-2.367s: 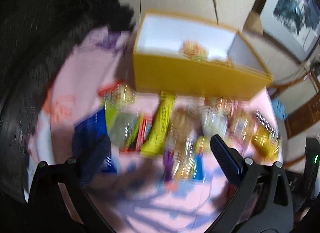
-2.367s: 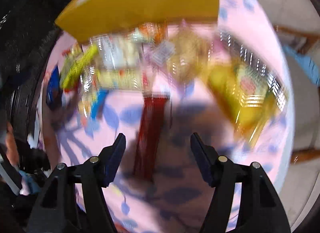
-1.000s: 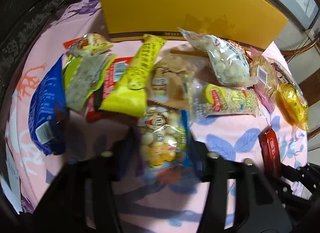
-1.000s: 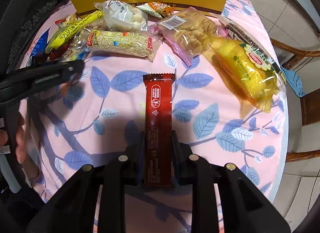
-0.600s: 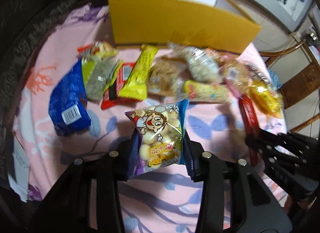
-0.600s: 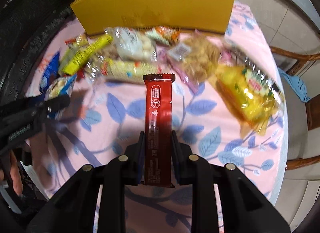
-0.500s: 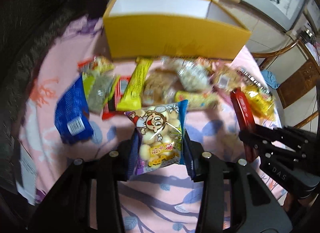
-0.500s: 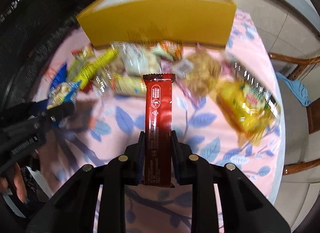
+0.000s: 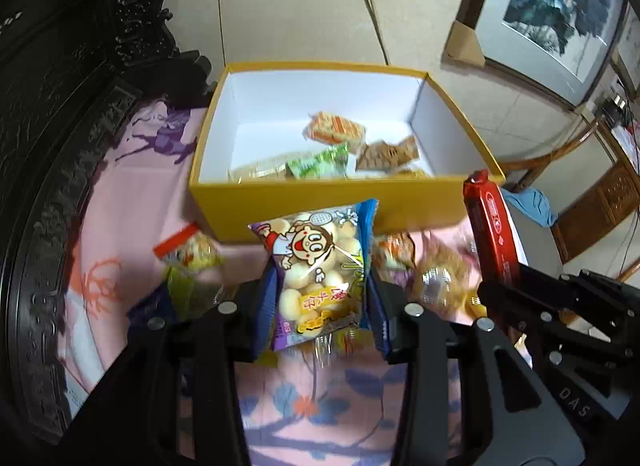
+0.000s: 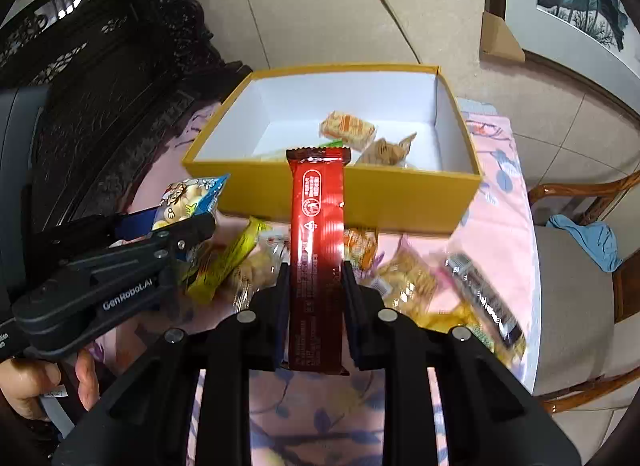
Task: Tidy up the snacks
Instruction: 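Carry both snacks over the yellow box and release them inside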
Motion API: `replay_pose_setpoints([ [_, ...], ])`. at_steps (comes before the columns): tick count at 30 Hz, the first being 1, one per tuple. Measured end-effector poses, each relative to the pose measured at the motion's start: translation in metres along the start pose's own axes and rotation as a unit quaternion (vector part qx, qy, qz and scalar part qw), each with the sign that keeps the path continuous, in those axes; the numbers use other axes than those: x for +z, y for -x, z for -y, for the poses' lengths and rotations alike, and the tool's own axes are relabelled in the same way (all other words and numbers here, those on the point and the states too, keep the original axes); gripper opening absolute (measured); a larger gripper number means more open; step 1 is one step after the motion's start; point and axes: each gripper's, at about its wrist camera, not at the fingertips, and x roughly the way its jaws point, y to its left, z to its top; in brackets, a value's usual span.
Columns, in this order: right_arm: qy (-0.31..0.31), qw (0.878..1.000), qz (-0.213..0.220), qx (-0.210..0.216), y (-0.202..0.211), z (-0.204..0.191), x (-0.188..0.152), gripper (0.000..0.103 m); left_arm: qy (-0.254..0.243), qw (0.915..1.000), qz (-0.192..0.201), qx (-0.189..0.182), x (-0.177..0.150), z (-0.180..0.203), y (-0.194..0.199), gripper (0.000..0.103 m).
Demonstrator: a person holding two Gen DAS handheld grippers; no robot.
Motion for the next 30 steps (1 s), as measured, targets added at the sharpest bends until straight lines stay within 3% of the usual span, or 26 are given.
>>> replay_pose_setpoints([
  [5, -0.002, 1.000, 0.006, 0.001, -0.008, 0.003, 0.025, 0.024, 0.006, 1.0000, 0.006, 0.000, 0.031, -0.002, -0.010, 0.041],
  [10, -0.001, 0.999, 0.032, -0.002, -0.015, 0.007, 0.072, 0.024, 0.007, 0.9996, 0.024, 0.015, 0.076, -0.009, -0.020, 0.042],
  [13, -0.006, 0.998, 0.064, -0.005, -0.017, 0.012, 0.104, 0.025, 0.013, 0.9987, 0.036, 0.033, 0.104, -0.014, -0.025, 0.051],
  [14, -0.008, 0.997, 0.079, -0.008, -0.018, 0.013, 0.114, 0.032, 0.021, 0.9981, 0.042, 0.041, 0.116, -0.018, -0.027, 0.076],
  [15, -0.007, 0.995, 0.097, -0.012, -0.018, 0.015, 0.128, 0.053, 0.029, 0.9974, 0.046, 0.047, 0.125, -0.021, -0.028, 0.096],
  [17, -0.010, 0.993, 0.115, -0.035, -0.018, 0.020, 0.143, 0.080, 0.050, 0.9950, 0.060, 0.063, 0.139, -0.030, -0.027, 0.097],
  [20, -0.009, 0.991, 0.126, -0.040, -0.012, 0.027, 0.150, 0.097, 0.061, 0.9946, 0.059, 0.059, 0.150, -0.036, -0.024, 0.098],
  [24, 0.001, 0.989, 0.140, -0.050, -0.004, 0.038, 0.141, 0.102, 0.056, 0.9950, 0.057, 0.061, 0.142, -0.037, -0.022, 0.099],
  [28, 0.002, 0.996, 0.080, -0.026, -0.007, 0.063, 0.120, 0.102, 0.046, 0.9962, 0.047, 0.056, 0.120, -0.034, -0.016, 0.099],
  [30, 0.001, 0.998, 0.052, -0.035, -0.007, 0.083, 0.099, 0.102, 0.042, 0.9964, 0.048, 0.056, 0.102, -0.035, -0.007, 0.099],
])
